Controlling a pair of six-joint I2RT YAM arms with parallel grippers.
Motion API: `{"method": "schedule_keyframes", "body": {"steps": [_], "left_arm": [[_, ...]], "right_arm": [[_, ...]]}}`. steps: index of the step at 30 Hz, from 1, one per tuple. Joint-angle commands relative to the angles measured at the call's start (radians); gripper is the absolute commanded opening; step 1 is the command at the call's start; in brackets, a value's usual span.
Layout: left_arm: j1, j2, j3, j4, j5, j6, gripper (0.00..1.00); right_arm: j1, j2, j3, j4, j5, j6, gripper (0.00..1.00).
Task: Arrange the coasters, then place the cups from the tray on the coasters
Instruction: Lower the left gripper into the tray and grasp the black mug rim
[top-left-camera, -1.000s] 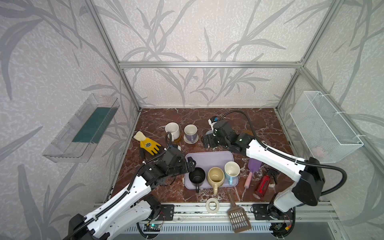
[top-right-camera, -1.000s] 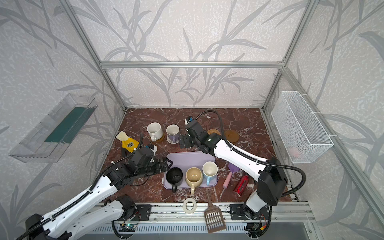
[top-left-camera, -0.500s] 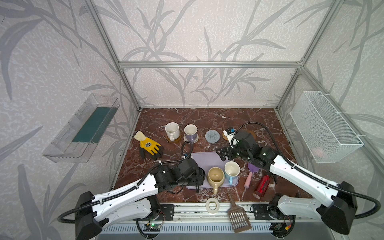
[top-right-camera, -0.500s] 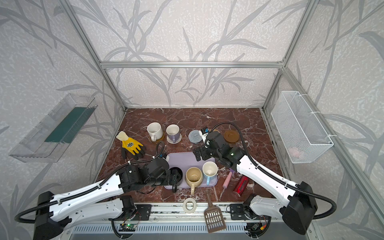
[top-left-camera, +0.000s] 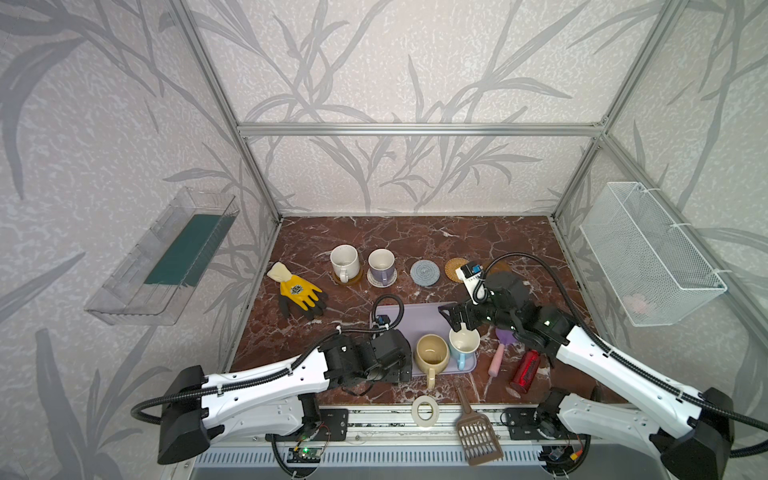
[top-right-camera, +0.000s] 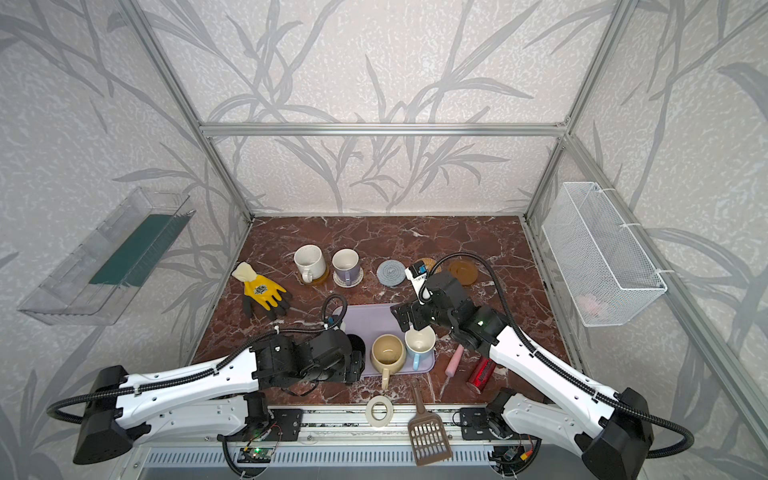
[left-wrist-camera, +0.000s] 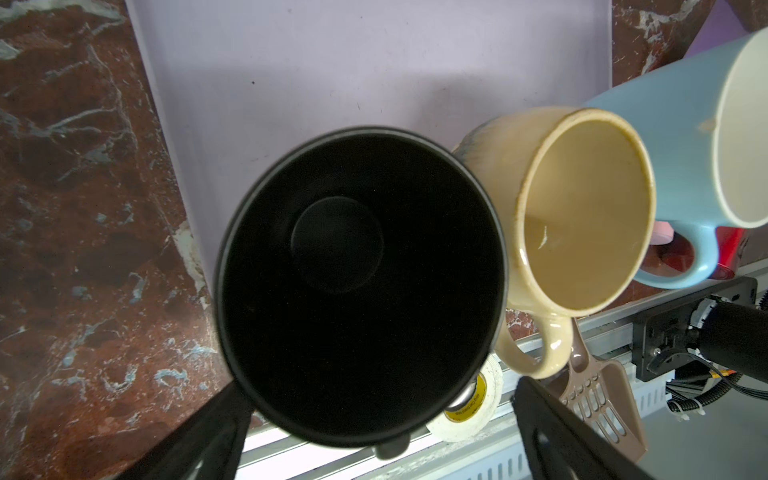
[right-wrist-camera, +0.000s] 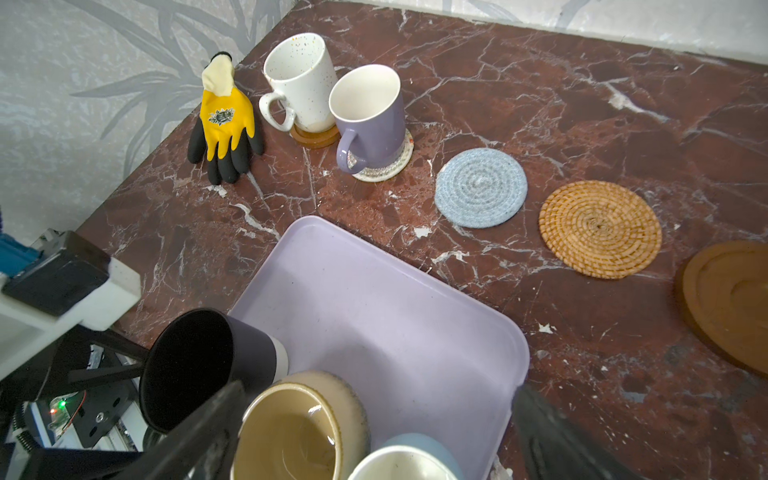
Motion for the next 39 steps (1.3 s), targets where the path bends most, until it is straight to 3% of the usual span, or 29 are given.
{"method": "schedule_keyframes", "body": {"steps": [1,10,24,35,39], "left_arm": [[-0.008,0.020,-0.022,0.011,-0.041,-0.026,0.97],[-0.019,0.068,-0.029,0.012,-0.079,-0.028,0.84],[-0.020,0.079,-0.074,0.059,-0.091,-0.041,0.42],[-0.021,0.064,-0.092,0.053,-0.130,-0.042,0.19],[-0.021,0.053,-0.100,0.044,-0.143,-0.043,0.16]], "right_arm": [[0.001,-0.012,-0.027,0.024,-0.042,0.010,0.99],[0.001,-0.010,-0.052,0.037,-0.071,0.034,0.99],[0.004,-0.018,-0.056,0.026,-0.148,0.049,0.99],[0.013,0.004,-0.050,0.049,-0.226,0.060,0.99],[0.020,0.022,-0.045,0.050,-0.234,0.063,0.98]]}}
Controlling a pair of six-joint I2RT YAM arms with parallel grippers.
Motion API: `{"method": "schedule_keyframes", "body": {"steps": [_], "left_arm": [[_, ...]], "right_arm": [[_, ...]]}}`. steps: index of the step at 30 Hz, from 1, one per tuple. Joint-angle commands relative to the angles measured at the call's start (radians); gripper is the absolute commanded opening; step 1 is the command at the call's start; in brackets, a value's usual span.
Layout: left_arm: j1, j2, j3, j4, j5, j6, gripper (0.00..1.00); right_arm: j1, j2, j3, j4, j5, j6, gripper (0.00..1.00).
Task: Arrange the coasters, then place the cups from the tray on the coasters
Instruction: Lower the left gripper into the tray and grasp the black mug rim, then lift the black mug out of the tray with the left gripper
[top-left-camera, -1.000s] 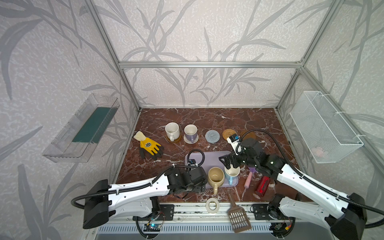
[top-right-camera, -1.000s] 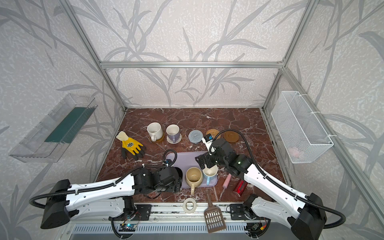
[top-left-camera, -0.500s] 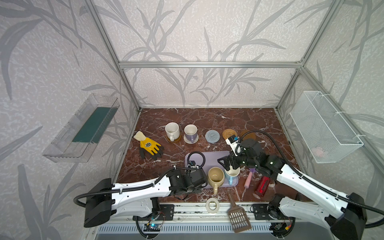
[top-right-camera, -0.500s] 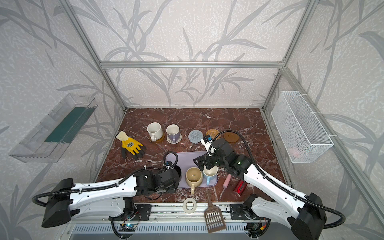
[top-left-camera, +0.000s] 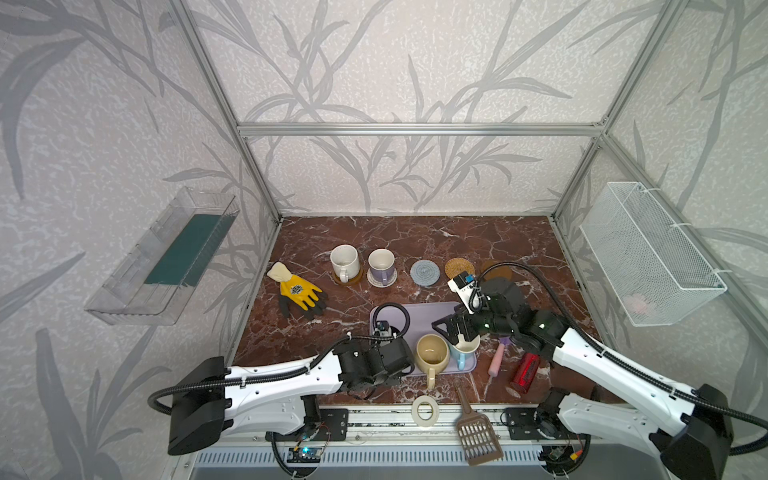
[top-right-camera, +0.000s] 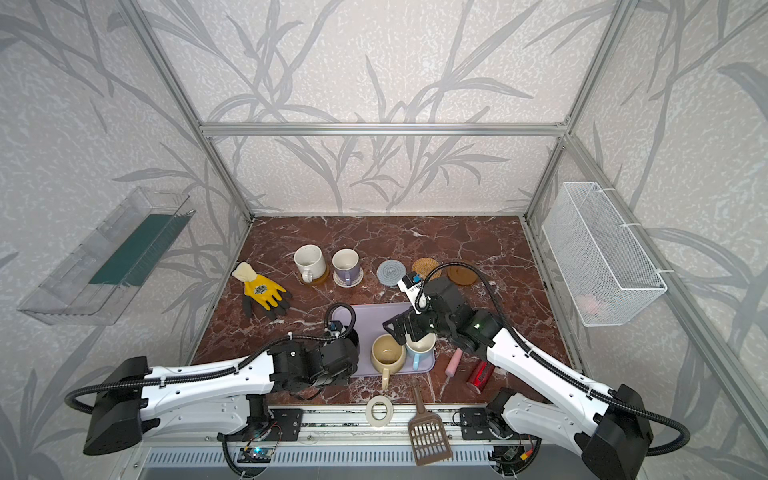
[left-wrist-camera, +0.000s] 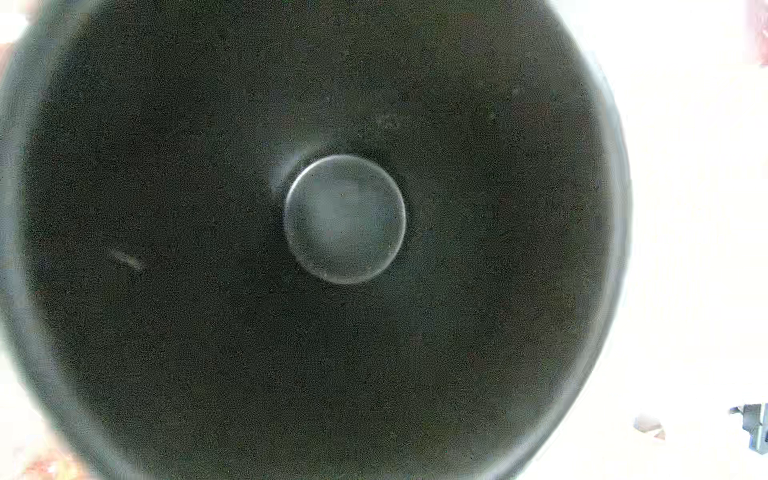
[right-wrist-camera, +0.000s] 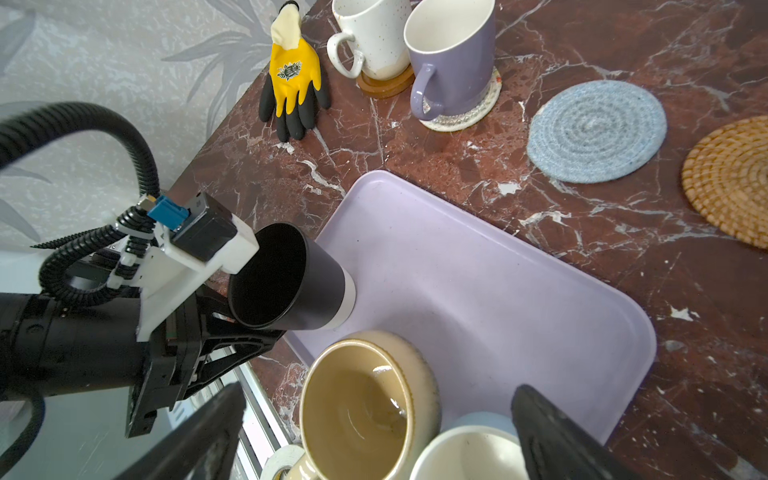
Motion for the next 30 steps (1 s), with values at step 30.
{"method": "schedule_keyframes", "body": {"steps": [30], "left_arm": [[0.004,-0.090,0.055,-0.063,-0.198,0.101,0.00]], "right_arm": [[0.067,0.081,0.044,0.096,-0.045,0.041,0.97]]}}
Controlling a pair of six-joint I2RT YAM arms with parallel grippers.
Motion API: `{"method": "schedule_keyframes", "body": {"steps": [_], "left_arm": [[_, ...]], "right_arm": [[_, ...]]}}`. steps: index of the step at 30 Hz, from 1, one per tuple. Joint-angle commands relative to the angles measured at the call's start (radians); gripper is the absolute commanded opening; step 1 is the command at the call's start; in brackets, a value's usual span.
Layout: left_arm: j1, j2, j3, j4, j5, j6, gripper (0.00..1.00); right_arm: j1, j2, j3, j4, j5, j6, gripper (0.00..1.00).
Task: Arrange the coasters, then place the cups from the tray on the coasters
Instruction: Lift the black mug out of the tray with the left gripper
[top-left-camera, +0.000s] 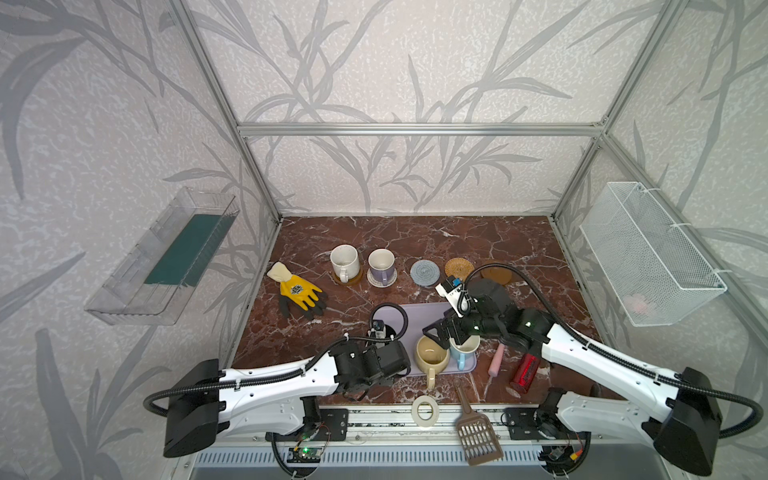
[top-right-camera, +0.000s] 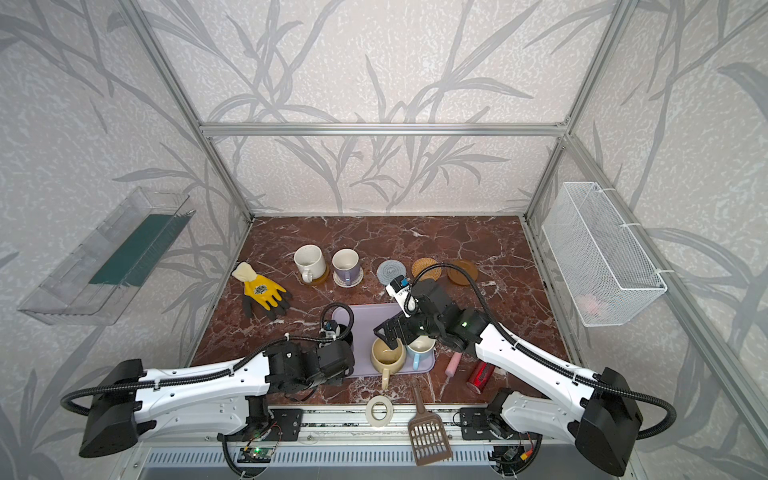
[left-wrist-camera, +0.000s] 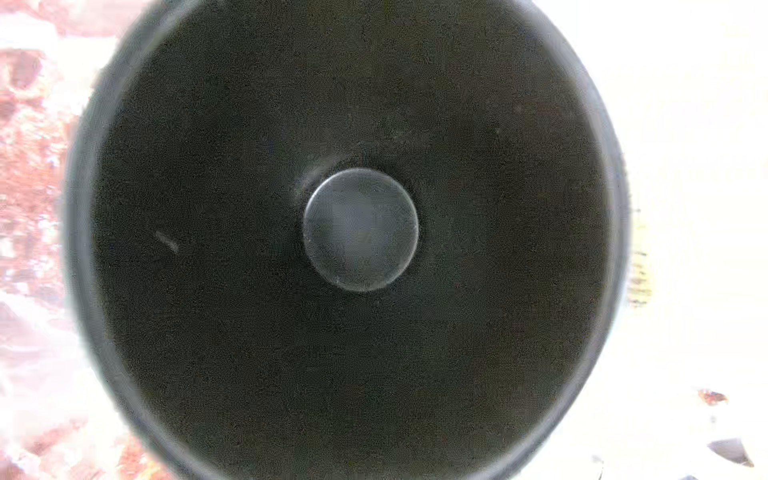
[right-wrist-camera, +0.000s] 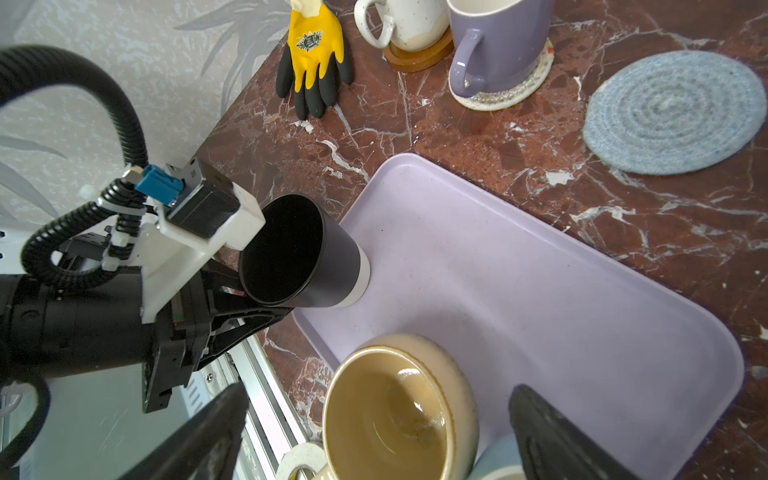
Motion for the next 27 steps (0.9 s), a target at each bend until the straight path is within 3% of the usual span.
{"method": "schedule_keyframes", "body": {"steps": [1,9,18,27], "left_arm": [[0.006,-0.058,0.064,0.012,-0.109,0.052,0.00],[0.043,-0.083,0.123,0.011,-0.104,0.124,0.00],[0.109,-0.082,0.234,-0.014,-0.052,0.220,0.00],[0.214,-0.011,0.356,-0.012,0.074,0.319,0.00]], "right_arm": [[0.005,0.001,0.022,0.067,-0.037,0.027,0.97],[0.005,-0.013,0.005,0.176,-0.076,0.080,0.97],[0.003,-0.060,-0.014,0.227,0.009,0.103,0.99],[-0.016,-0.124,-0.014,0.229,0.144,0.131,0.99]]}}
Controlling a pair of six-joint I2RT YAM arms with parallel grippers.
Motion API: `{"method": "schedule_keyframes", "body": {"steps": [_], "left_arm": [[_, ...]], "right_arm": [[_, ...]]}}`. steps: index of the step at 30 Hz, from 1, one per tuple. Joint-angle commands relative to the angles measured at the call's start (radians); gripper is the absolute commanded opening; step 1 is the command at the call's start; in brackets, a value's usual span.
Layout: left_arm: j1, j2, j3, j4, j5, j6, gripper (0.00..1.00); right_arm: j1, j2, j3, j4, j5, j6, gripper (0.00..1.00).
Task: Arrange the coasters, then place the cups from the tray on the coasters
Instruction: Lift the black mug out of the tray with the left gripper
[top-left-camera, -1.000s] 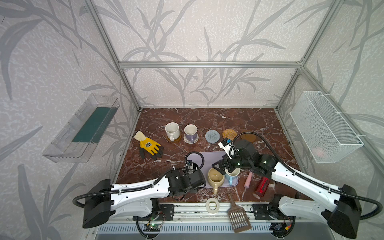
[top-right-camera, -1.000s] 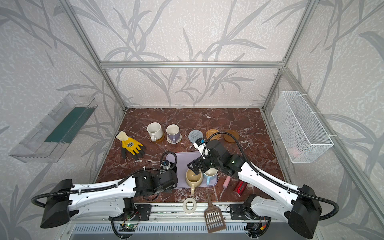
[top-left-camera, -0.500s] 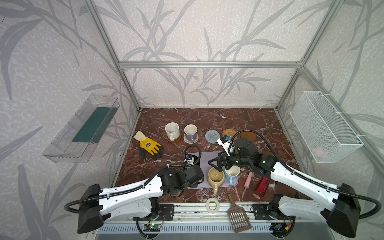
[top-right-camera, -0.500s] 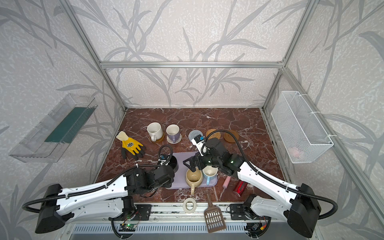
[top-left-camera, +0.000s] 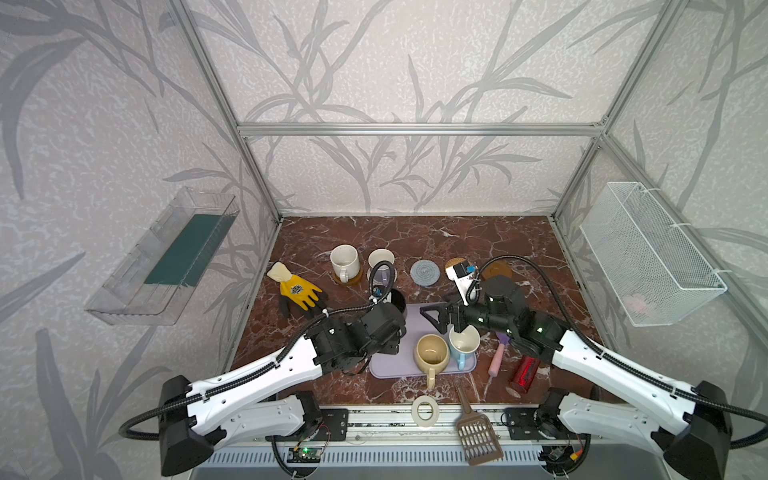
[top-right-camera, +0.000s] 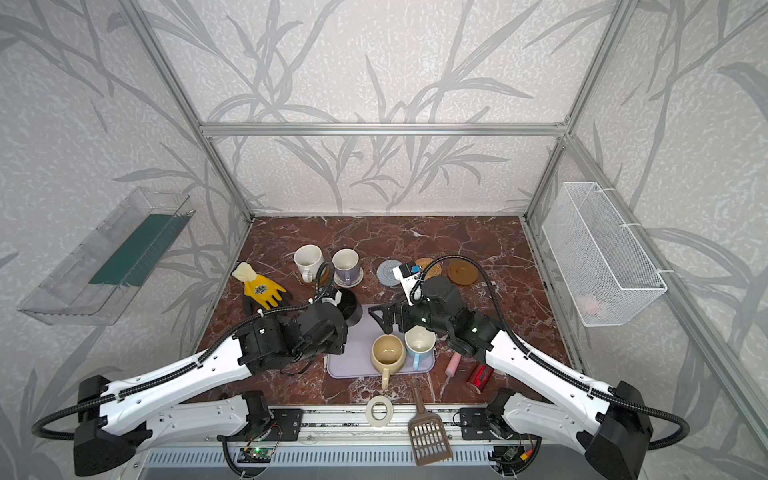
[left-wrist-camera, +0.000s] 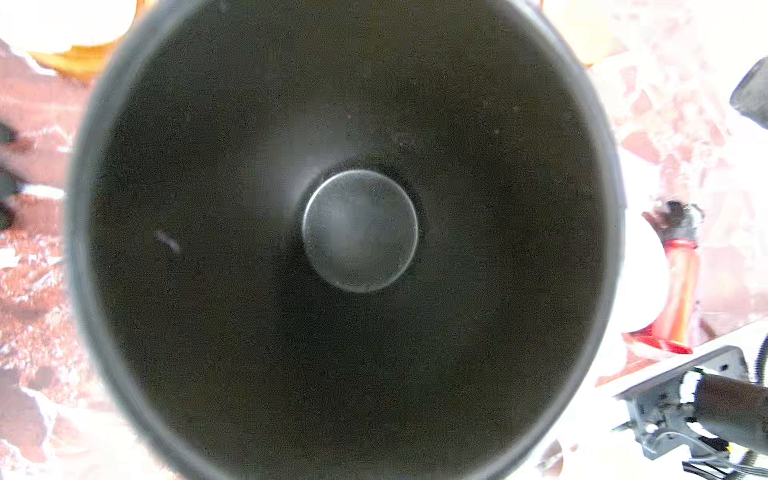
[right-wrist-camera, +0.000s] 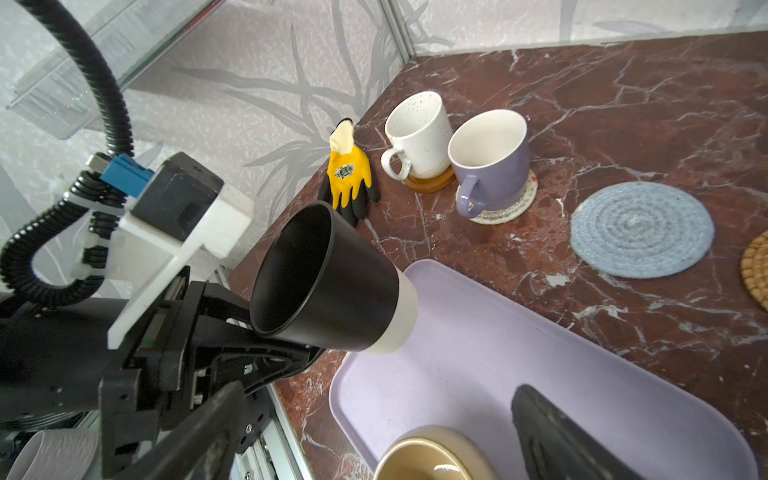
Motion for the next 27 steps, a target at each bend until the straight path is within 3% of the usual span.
{"method": "schedule_keyframes", "body": {"steps": [1,16,27], "left_arm": [[0.044,0.031,0.083,0.016,0.042,0.076,0.00],[0.182,0.345,0.379,0.056,0.104,0.218,0.00],[0.249,0.607,0.577,0.086,0.121,0.231,0.00]], "right_arm": [[-0.017,-0.031,0.010,0.007,0.067,0.011,0.99],[-0.246,0.030,0.059,-0.010,-0.039,0.101,0.99],[-0.380,0.128,0.090,-0.019,-0.109,0.156,0.99]]}}
